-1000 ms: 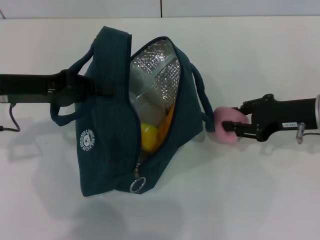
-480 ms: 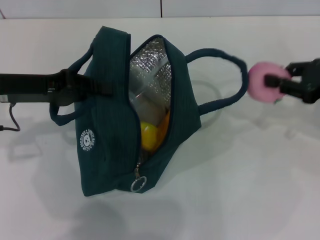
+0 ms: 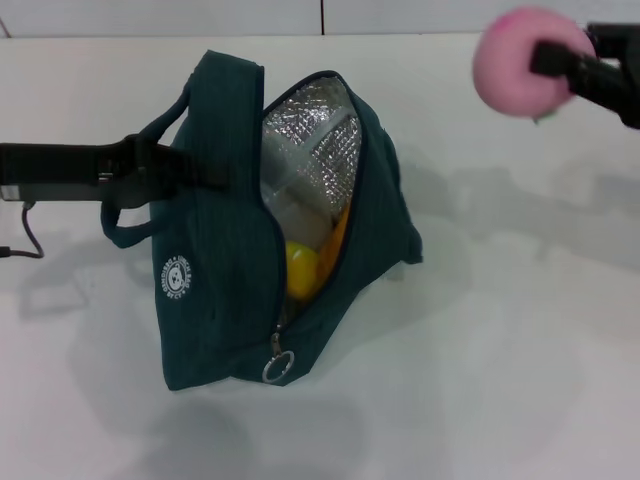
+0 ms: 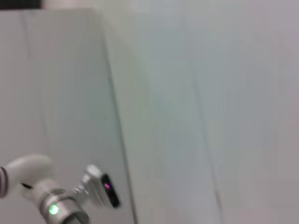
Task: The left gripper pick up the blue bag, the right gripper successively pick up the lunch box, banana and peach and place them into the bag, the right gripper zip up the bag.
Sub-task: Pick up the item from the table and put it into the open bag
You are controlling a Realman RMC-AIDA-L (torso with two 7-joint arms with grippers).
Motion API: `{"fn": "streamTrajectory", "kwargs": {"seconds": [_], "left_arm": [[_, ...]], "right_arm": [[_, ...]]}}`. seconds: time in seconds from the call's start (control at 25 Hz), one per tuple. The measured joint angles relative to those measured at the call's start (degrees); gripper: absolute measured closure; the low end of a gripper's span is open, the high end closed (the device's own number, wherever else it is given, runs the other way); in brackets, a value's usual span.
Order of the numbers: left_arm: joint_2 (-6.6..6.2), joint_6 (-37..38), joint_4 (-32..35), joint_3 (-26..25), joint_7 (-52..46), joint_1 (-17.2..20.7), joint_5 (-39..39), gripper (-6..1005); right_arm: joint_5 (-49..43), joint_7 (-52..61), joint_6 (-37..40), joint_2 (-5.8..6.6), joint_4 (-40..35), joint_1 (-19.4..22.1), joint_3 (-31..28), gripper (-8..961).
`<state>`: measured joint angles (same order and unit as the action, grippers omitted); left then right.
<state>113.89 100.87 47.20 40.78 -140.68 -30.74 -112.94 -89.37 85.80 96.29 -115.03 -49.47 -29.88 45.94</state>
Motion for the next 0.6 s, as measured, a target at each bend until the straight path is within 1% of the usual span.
{"fn": "streamTrajectory", "kwargs": {"seconds": [0.08, 0.16, 0.36, 0.48, 0.6], "left_arm": [[0.01, -0.01, 0.00, 0.00, -0.07, -0.20, 0.00, 959], [0.12, -0.03, 0.00, -0.01, -0.08, -0.48, 0.00, 959], [0.26, -0.07, 0.00, 0.00, -0.02, -0.71, 0.05, 959], [0.32, -0.07, -0.01, 0.00, 0.00, -0.72, 0.08, 959], [0.40, -0.08, -0.04, 0.00, 0.02, -0.72, 0.10, 959]], "right_arm": [[1.39, -0.09, 0.02, -0.29, 0.63, -1.67, 1.83, 756], [3.31, -0.73, -0.61, -0.43, 2.02, -3.78, 5.35, 774], [6.50, -2.24, -6.33, -0.84, 7.50, -9.93, 14.92, 830], [7.04, -2.77, -9.84, -0.99, 9.58, -11.59, 19.92, 856], [7.20, -3.11, -12.63, -1.08, 10.10, -11.91, 23.98, 866]]}}
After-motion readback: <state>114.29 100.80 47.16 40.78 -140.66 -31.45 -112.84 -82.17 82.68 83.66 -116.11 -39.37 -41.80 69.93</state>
